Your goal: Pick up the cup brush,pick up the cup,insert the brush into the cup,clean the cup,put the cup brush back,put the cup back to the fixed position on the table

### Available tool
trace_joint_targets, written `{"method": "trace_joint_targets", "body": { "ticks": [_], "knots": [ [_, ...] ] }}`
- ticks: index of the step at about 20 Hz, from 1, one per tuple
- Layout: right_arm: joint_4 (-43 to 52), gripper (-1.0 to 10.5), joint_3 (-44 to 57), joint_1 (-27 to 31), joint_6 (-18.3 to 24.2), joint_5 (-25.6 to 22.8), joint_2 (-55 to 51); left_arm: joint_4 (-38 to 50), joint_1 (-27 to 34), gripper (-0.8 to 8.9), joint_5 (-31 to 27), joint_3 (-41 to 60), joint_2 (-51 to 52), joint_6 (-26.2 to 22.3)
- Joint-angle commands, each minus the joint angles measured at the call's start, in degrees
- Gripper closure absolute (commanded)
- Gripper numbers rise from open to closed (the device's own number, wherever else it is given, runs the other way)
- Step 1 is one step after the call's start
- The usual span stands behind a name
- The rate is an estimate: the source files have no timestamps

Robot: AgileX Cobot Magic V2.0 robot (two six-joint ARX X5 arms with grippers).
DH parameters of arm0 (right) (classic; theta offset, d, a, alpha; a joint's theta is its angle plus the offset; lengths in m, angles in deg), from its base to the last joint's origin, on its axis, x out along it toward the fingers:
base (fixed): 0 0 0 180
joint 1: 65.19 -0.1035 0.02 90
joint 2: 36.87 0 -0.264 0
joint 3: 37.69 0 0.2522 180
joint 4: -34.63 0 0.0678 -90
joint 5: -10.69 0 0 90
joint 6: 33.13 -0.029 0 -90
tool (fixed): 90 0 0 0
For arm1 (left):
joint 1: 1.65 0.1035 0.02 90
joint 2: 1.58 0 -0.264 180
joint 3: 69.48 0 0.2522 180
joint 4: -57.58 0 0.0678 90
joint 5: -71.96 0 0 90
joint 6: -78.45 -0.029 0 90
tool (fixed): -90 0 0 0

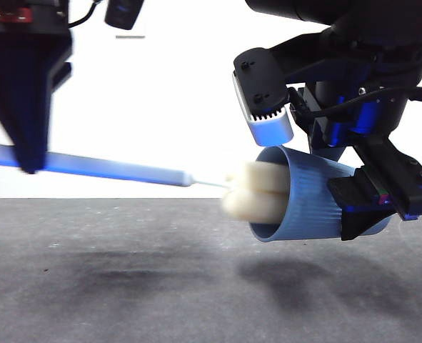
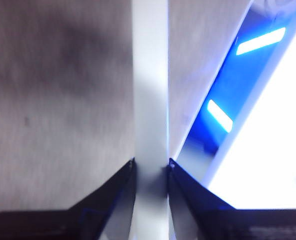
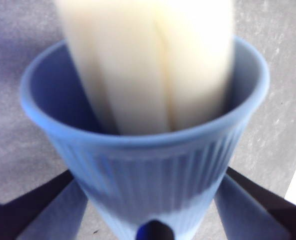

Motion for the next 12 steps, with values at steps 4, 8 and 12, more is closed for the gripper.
{"method": "trace_joint_targets", "body": {
  "ticks": [4,8,12],
  "knots": [
    [1.64,9.6,-0.07,-1.27,0.04,0.11,0.24,8.04,-1.57,8.22,4.98,0.26,-0.57,-0.24],
    [3.80,9.6,-0.07,-3.96,0.09,0.15,0.24,10.91,-3.34,8.22,5.57,0.26,-3.08,1.07],
    [3.80,9.6,-0.09,-5.29,-0.26,0.00,0.24,13.07,-3.67,8.22,6.21,0.26,-4.04,1.92]
  ]
}}
